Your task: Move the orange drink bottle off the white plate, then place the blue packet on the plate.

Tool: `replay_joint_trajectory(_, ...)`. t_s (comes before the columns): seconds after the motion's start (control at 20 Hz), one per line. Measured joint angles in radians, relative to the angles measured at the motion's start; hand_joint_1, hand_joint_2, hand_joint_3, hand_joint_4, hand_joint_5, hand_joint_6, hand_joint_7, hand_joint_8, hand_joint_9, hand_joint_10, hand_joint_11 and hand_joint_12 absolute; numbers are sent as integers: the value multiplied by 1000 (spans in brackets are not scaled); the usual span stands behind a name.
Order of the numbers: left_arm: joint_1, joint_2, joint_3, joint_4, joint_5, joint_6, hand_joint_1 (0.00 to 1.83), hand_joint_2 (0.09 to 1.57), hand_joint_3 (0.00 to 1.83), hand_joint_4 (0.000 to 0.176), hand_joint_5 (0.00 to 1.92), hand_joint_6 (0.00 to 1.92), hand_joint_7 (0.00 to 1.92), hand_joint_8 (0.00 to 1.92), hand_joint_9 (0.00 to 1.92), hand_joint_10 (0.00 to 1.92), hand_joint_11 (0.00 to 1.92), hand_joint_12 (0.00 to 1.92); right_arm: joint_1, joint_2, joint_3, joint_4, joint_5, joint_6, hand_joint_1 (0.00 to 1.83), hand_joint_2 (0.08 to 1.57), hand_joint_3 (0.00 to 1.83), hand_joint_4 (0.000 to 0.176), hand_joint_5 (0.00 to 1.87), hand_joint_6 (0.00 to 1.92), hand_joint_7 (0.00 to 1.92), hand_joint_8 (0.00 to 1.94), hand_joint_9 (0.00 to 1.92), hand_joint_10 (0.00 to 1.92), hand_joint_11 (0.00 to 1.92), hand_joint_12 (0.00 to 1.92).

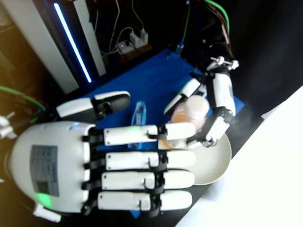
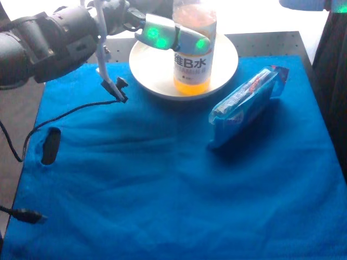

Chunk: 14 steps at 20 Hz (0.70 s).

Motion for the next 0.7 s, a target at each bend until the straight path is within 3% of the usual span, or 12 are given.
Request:
replay_joint_trajectory(0.05,1,10,0,-1,-6,1,1167,1126,1,0,954,985,879,1239,969,1217,777,1764,0,-1,0,1,1,0,616,891,0,94,169,2,221,5,131,9,48,102)
replay_joint_trajectory(0.1,1,43,-18,-21,-24,2,1243,1137,0,0,916,1041,932,1112,867,1235,632,1687,0,-1,-3,1,3,0,620,907,2,92,159,0,232,7,135,7,25,102)
replay_joint_trajectory(0.15,2,59,-30,-34,-34,8,1243,1137,0,0,916,1041,932,1112,867,1235,632,1687,0,-1,-4,0,5,0,620,907,2,92,159,0,232,7,135,7,25,102)
replay_joint_trajectory(0.2,2,95,-56,-58,-54,29,1223,1151,0,0,889,956,951,1199,896,860,675,1510,0,-1,-7,0,6,0,616,903,0,105,157,0,245,9,148,10,30,114)
replay_joint_trajectory(0.25,2,123,-80,-74,-66,44,1223,1151,0,0,889,956,951,1199,896,860,675,1510,0,-2,-7,-3,8,0,616,903,0,105,157,0,245,9,148,10,30,114)
replay_joint_trajectory(0.3,2,151,-104,-80,-80,56,1200,1172,0,0,848,1059,912,1226,926,622,670,1368,0,-2,-9,-3,9,0,615,896,0,109,158,1,251,9,154,11,26,118)
replay_joint_trajectory(0.35,3,173,-122,-80,-93,59,1229,1174,0,0,867,923,888,1358,904,929,692,1501,0,-2,-9,-4,9,0,629,899,0,108,167,4,261,11,161,11,17,119)
replay_joint_trajectory(0.4,8,199,-144,-83,-111,61,1230,1184,0,0,858,916,857,1423,829,1107,670,1569,0,-2,-10,-6,10,0,638,914,5,103,164,2,260,9,155,8,3,117)
replay_joint_trajectory(0.45,17,221,-168,-87,-128,61,1200,1169,1,0,874,1006,884,1284,841,853,648,1394,0,-2,-11,-6,10,0,622,890,0,97,164,3,253,4,152,5,38,137)
replay_joint_trajectory(0.5,25,240,-190,-77,-145,61,1223,1162,0,0,873,952,925,1271,879,884,656,1494,0,-2,-12,-7,10,0,609,873,0,92,163,3,248,1,155,5,7,283)
replay_joint_trajectory(0.65,43,294,-246,-41,-196,56,1201,1139,5,8,945,946,916,1182,881,485,501,1282,0,-2,-21,-6,10,0,593,862,0,94,165,0,247,3,173,3,0,418)
replay_joint_trajectory(0.7,48,310,-261,-46,-218,50,1201,1139,5,8,945,946,916,1182,881,485,501,1282,0,-2,-23,-7,10,0,593,862,0,94,165,0,247,3,173,3,0,418)
